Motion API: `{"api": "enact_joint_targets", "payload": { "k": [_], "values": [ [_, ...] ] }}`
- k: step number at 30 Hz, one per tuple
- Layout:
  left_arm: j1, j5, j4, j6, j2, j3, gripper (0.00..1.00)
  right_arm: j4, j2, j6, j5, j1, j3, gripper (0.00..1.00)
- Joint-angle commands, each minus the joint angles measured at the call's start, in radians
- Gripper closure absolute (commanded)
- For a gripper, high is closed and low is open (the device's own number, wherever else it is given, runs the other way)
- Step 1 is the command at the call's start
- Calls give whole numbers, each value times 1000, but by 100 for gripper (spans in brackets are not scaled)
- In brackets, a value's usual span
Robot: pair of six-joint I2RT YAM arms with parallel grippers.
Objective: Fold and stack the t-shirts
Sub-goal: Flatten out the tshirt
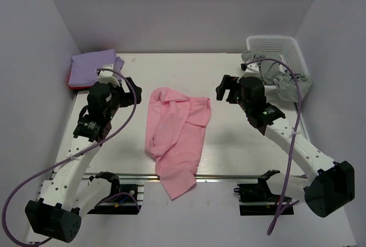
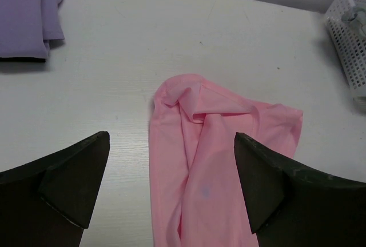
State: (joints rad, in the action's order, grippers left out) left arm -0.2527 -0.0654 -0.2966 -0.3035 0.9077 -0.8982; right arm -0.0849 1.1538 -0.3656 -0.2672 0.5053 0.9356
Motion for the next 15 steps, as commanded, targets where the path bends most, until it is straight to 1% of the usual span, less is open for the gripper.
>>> {"api": "enact_joint_targets", "payload": {
  "k": [1, 4, 5, 7, 9, 11, 12, 15],
  "values": [
    [-5, 18, -35, 10, 10, 18, 1, 34, -71, -9, -38, 1, -35, 10],
    [-5, 18, -55, 10, 22, 7, 1, 56, -95, -22, -35, 1, -82, 10],
    [-5, 29, -55, 10, 34, 7, 1, 59, -98, -19, -85, 1, -92, 10],
    [-5, 48, -27, 1, 57, 7, 1, 66, -83, -33, -109, 4, -119, 10],
    [-16, 94, -9, 1, 121, -16, 1, 57, -68, -21, -83, 2, -124, 10],
    [-16, 172, -9, 10, 180, -51, 1, 44, -40, -13, -60, 1, -116, 10],
    [-16, 241, 16, 10, 248, -71, 1, 13, -11, -7, -47, 1, -101, 10],
    [-25, 334, 85, 10, 354, -102, 1, -38, 33, -56, -60, -1, -63, 10]
  ]
}}
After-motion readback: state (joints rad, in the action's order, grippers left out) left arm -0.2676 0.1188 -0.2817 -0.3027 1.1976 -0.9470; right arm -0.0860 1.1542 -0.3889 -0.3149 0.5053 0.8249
